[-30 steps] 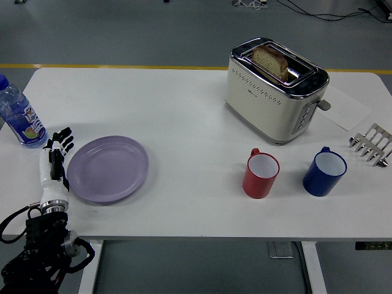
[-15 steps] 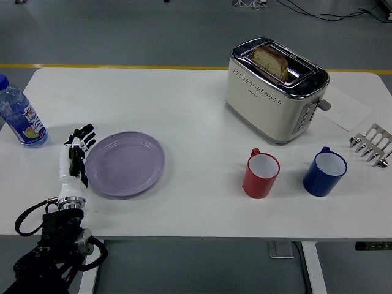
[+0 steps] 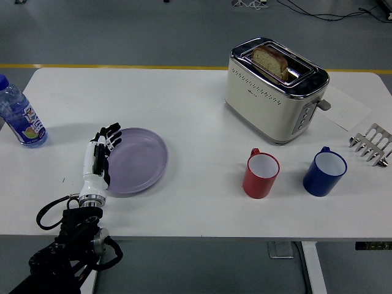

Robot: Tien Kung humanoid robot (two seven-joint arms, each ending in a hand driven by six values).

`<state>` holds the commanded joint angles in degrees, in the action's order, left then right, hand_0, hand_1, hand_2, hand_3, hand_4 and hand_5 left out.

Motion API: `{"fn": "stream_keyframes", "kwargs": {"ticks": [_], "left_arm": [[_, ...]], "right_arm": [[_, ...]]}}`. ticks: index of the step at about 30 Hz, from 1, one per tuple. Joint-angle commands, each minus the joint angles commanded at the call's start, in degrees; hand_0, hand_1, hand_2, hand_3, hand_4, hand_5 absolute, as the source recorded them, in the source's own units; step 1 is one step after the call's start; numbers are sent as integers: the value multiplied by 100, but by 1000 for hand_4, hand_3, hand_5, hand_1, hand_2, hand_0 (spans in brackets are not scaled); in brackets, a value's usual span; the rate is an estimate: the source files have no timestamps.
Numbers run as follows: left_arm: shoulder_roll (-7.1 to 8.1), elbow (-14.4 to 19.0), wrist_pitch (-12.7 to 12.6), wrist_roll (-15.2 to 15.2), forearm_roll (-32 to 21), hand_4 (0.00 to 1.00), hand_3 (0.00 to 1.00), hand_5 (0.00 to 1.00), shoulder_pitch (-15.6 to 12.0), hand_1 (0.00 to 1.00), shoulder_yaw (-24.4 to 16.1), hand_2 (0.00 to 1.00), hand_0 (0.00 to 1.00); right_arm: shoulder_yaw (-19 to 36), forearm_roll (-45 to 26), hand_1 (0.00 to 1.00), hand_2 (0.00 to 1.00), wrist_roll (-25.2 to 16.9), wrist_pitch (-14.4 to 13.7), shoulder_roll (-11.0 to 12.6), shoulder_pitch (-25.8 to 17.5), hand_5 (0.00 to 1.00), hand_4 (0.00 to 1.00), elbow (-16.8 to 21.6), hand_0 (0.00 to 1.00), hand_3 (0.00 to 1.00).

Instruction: Push plate across desktop

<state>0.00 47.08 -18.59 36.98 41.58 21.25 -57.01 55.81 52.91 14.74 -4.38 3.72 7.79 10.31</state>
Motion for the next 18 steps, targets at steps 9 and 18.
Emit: {"fn": "stream_keyframes", "kwargs": {"ticks": [9,18], "left_arm": [[0,299,-28,0,118,447,696,978,-38,794,-186,799,767],[95,154,-52,0,214,445,692,974,-107,792,-649,798,765]], "right_arm": [[20,25,556,638,-15,-3,10,-37,337,417,0,617,594],[16,-6,556,638,-14,-16,0,-26,338,417,0,617,594]]}}
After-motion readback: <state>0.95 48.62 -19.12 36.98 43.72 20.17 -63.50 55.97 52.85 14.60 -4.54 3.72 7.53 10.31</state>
